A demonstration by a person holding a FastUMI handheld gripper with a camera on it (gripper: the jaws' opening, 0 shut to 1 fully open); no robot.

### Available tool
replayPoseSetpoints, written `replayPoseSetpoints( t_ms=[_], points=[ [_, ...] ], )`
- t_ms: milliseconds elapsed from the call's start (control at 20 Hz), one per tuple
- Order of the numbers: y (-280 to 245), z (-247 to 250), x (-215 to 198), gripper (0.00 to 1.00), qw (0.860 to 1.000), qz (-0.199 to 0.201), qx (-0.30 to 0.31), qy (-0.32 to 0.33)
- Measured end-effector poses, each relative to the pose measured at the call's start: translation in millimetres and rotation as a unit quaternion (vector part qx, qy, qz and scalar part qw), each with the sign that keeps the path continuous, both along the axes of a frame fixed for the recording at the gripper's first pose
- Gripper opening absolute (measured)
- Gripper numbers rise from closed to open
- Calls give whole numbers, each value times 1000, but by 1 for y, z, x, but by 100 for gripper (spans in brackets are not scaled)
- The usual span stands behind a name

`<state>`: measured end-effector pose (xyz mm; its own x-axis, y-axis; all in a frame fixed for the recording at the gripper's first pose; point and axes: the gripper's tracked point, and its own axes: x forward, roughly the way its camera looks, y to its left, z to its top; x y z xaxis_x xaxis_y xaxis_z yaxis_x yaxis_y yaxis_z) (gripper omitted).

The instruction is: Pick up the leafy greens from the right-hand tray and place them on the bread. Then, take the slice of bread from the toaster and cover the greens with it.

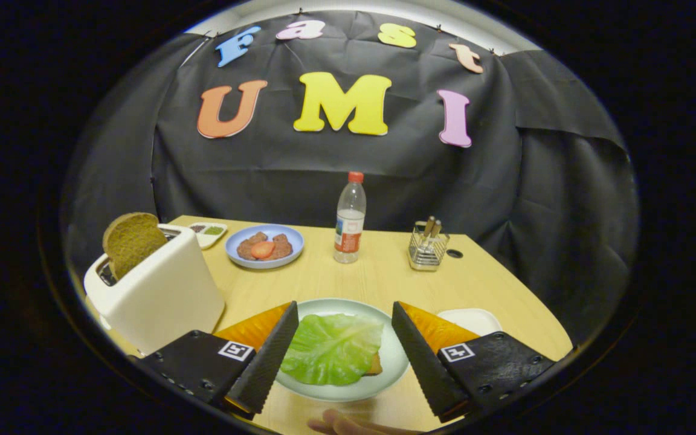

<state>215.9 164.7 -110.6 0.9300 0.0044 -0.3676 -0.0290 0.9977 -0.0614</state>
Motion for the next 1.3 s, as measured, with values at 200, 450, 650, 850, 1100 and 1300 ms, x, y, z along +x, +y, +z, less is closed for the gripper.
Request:
replayPoseSetpoints(
  t_ms=[200,450,650,850,1100,1300],
  points=[
    [33,44,-26,96,998,15,24,-50],
    [92,76,-47,96,995,59,37,-72],
    [135,90,-52,96,992,91,36,-82],
    [169,87,-49,96,990,108,42,-79],
    [205,67,-33,96,991,111,31,-68],
    [215,55,-17,96,993,100,32,-58]
  ],
)
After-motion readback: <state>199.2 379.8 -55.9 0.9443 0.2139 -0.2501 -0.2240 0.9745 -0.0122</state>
